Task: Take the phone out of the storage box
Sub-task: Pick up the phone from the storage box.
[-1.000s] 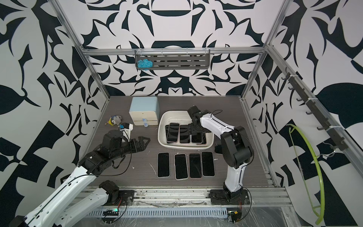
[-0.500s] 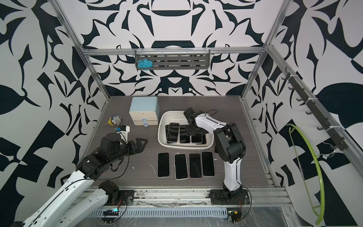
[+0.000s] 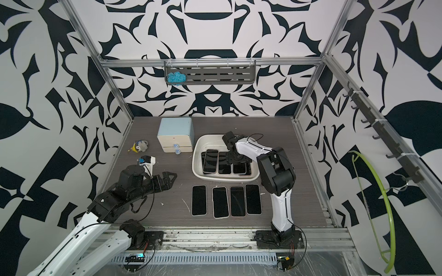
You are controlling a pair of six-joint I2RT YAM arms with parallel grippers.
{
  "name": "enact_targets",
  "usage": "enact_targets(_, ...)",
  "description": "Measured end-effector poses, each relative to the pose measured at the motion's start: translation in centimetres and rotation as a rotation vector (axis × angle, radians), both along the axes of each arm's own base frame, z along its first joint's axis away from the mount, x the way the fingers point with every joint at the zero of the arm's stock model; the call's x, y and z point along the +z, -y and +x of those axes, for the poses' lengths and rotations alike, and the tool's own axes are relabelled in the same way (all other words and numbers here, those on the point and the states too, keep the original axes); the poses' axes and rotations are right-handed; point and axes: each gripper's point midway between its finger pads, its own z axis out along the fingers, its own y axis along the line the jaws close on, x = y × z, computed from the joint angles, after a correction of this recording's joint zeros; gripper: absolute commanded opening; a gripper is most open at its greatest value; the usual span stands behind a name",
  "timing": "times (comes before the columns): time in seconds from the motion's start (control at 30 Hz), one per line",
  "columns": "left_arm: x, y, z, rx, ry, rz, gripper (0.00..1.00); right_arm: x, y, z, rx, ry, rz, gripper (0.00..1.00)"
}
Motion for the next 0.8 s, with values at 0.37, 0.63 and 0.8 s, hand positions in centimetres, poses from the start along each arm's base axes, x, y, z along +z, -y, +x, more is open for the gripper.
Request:
enact_targets(0.37, 0.2, 0.0, 0.0, -0.032, 0.011, 0.042, 1.00, -0.1, -0.3, 0.3, -0.039, 0.012, 0.026, 0.89)
enact_targets(0.63, 0.7, 0.4, 0.6, -0.065, 0.018, 0.083, 1.00, -0.3, -0.7, 0.5, -0.053, 0.022, 0.051, 0.75)
enact_targets(0.8, 0.4, 0.6, 0.9, -0.077, 0.015, 0.098, 1.00, -0.1, -0.7, 0.6, -0.053, 0.024, 0.051, 0.72)
